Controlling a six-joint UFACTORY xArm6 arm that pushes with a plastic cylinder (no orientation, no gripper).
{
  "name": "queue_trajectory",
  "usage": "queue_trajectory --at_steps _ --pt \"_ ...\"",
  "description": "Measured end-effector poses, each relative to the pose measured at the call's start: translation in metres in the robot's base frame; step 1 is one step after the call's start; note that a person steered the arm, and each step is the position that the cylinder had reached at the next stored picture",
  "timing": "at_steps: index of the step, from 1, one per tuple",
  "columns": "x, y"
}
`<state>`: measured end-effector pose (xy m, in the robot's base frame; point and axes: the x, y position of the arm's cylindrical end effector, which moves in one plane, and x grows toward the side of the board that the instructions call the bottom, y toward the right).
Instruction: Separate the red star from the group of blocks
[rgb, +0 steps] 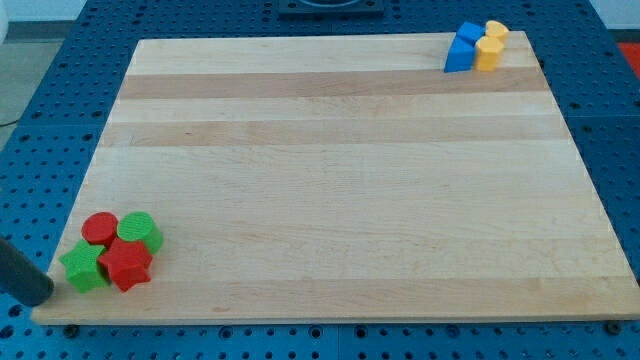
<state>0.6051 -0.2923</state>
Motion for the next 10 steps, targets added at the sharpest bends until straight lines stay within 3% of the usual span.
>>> queue_trajectory --at_steps 2,5,8,10 --pt "-0.032 0.065" --pt "-0.048 0.189" --pt "-0.110 0.195" --pt "-0.130 0.245"
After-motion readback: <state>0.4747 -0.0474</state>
